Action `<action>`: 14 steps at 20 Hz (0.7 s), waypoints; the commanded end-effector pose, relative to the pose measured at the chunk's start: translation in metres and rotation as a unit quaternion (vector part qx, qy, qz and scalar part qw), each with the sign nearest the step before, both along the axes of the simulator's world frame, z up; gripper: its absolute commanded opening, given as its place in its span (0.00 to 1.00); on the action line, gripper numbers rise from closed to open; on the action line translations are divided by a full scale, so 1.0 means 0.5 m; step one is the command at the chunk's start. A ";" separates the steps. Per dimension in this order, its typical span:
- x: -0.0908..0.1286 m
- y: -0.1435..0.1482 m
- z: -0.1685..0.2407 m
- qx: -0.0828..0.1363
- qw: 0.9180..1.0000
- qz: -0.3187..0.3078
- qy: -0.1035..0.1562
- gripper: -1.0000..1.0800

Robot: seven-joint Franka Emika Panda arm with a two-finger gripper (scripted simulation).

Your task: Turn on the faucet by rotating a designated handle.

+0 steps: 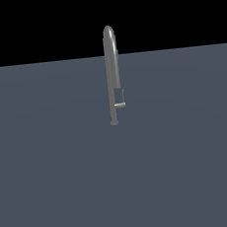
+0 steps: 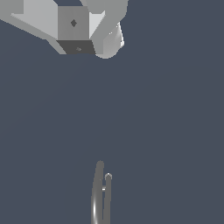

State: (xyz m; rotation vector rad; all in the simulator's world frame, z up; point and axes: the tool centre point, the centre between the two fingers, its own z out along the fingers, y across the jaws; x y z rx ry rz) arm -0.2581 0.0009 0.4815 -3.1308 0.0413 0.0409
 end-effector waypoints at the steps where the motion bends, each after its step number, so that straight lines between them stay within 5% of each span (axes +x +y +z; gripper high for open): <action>1: 0.000 0.000 0.000 0.000 1.000 0.000 0.000 0.00; 8: 0.002 0.002 0.022 0.015 1.000 -0.002 -0.012 0.00; 14: 0.004 0.002 0.075 0.052 0.998 -0.007 -0.040 0.00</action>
